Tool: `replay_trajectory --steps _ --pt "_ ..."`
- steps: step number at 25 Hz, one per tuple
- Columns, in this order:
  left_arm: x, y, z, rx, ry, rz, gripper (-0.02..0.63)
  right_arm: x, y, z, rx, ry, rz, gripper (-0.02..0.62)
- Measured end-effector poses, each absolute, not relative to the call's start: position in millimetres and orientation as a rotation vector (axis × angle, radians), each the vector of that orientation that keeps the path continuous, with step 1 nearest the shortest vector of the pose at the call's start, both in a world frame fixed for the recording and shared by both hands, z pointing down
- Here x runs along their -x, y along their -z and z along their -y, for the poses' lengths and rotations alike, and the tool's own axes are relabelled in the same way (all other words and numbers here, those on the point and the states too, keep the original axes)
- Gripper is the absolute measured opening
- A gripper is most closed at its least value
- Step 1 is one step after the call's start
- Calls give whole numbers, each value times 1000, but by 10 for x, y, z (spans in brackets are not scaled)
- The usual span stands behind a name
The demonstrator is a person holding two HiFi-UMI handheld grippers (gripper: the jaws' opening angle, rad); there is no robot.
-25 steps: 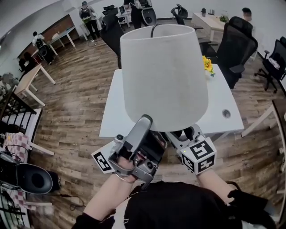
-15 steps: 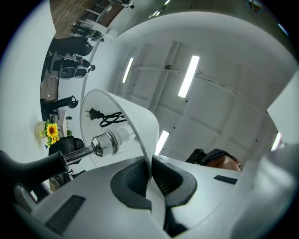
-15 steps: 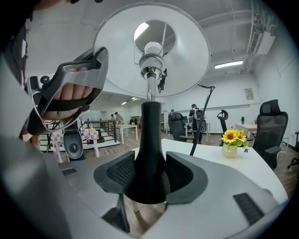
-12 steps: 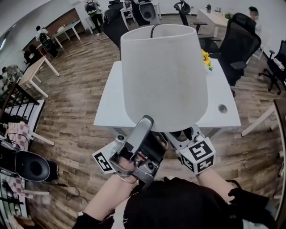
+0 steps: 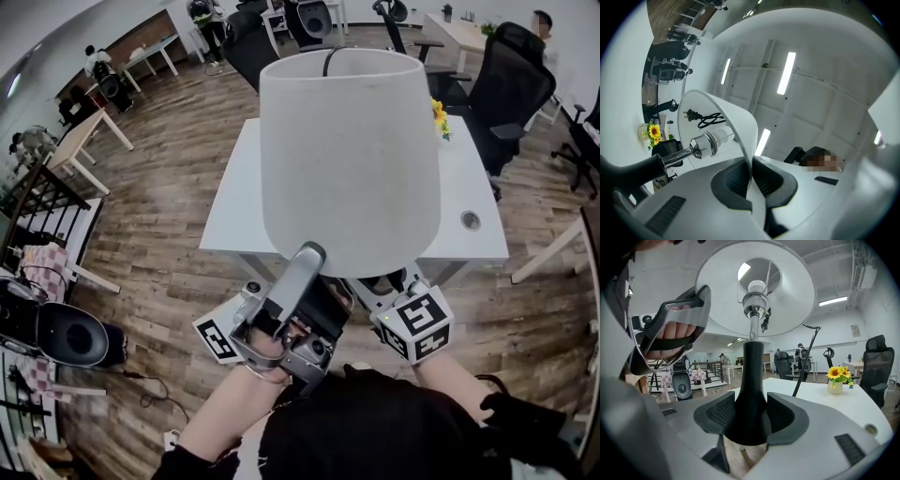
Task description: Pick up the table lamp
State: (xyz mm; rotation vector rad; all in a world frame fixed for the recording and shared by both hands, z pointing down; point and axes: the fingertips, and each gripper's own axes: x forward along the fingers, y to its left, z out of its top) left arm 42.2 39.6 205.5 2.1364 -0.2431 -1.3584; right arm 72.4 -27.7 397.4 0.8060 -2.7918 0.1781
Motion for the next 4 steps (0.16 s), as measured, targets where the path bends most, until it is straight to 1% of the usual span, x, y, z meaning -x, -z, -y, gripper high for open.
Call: replay_trajectory --steps 4 --pt "-408 -2071 -428 -2128 1381 249 12 -726 -4001 249 -786 -169 2792 222"
